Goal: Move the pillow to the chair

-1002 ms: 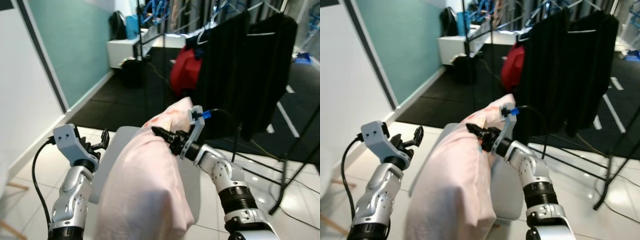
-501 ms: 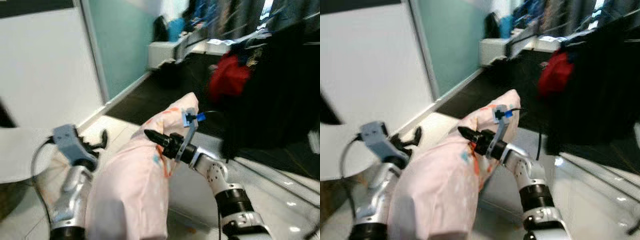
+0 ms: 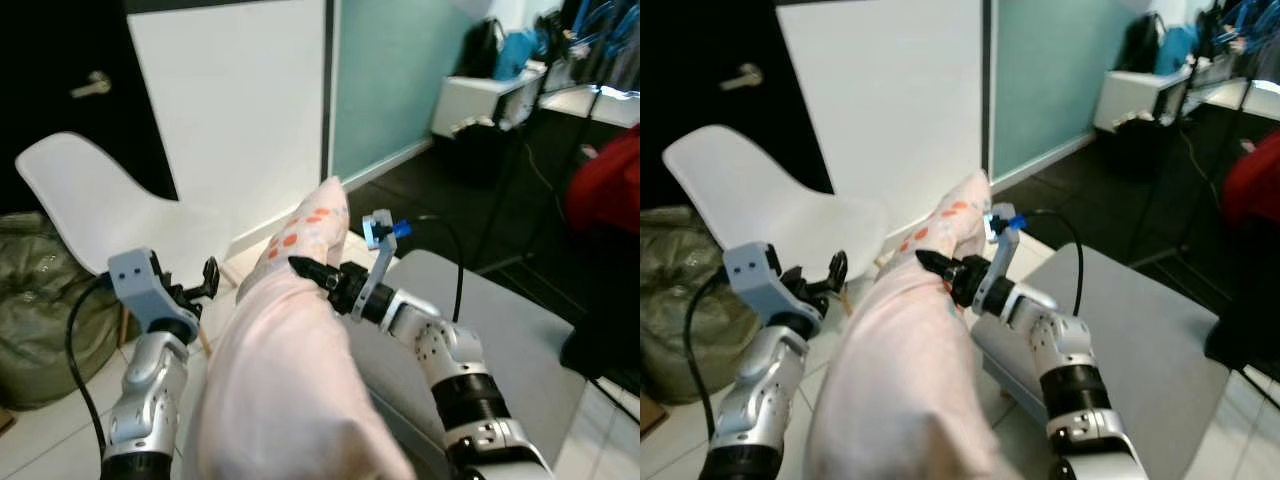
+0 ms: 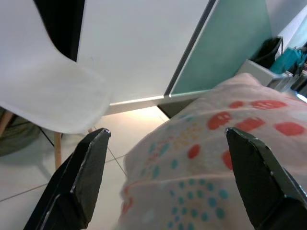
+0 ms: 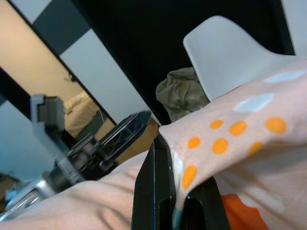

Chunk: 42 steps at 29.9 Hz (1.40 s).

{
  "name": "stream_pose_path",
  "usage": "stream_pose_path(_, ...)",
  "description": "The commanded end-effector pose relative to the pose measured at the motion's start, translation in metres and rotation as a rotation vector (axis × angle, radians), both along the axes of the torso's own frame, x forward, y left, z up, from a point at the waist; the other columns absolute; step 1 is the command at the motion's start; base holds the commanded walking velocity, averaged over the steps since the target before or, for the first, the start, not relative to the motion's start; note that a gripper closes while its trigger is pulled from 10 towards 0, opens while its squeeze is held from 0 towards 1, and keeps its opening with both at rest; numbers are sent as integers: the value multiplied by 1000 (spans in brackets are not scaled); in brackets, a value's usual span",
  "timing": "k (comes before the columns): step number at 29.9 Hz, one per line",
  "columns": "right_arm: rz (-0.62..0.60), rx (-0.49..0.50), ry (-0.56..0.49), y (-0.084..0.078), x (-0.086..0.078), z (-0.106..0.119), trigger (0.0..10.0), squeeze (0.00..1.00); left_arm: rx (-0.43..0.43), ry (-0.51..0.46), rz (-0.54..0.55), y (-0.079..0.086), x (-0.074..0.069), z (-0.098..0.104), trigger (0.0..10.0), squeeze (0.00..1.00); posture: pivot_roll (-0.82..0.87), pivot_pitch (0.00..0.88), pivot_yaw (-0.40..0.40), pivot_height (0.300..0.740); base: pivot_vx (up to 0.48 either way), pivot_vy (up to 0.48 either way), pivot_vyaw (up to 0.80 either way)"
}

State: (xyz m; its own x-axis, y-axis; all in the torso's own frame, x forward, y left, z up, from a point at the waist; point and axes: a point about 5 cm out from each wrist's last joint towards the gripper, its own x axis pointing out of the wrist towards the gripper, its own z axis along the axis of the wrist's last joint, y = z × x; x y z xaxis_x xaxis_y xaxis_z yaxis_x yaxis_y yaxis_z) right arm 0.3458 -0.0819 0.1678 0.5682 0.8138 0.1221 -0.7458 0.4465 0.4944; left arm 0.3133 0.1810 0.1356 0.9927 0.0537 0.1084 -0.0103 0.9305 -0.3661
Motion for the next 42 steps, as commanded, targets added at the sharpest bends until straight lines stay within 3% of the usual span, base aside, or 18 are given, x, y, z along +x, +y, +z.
stream_pose_path(1, 5, 50, -67, 5, 2, 15, 10000, 0, 3, 21, 21, 4, -2, -4, 10000, 0, -197, 0, -44, 740, 0, 0, 738)
stream_pose_path(4, -6, 50, -64, 4, 3, 14, 10000, 0, -96, 27, 3, 5, -3, -6, 10000, 0, -199, 0, -42, 740, 0, 0, 744)
stream_pose_path(7, -9, 50, -64, 3, 3, 14, 10000, 0, -135, 24, -5, 6, -3, -5, 10000, 0, -193, 0, -42, 740, 0, 0, 744)
stream_pose_path(9, -14, 50, -64, 3, 3, 14, 10000, 0, -131, 21, 2, 7, -2, -4, 10000, 0, -189, 0, -37, 740, 0, 0, 738)
stream_pose_path(12, -32, 54, -66, 2, 4, 14, 10000, 0, 8, 39, 38, 13, -2, -5, 10000, 0, -181, 0, -35, 740, 0, 0, 740)
stream_pose_path(15, -50, 46, -67, 1, 6, 14, 10000, 0, 49, 36, 44, 14, -3, -4, 10000, 0, -177, 0, -34, 740, 0, 0, 744)
stream_pose_path(26, -166, 6, -44, -4, 15, 12, 10000, 0, 13, 28, -23, 11, -7, -4, 10000, 0, -176, 0, -33, 740, 0, 0, 312)
stream_pose_path(42, -199, 17, -50, -4, 20, 17, 10000, 0, 18, 62, -34, 13, -10, -7, 10000, 0, -166, 0, -39, 740, 278, 0, 0)
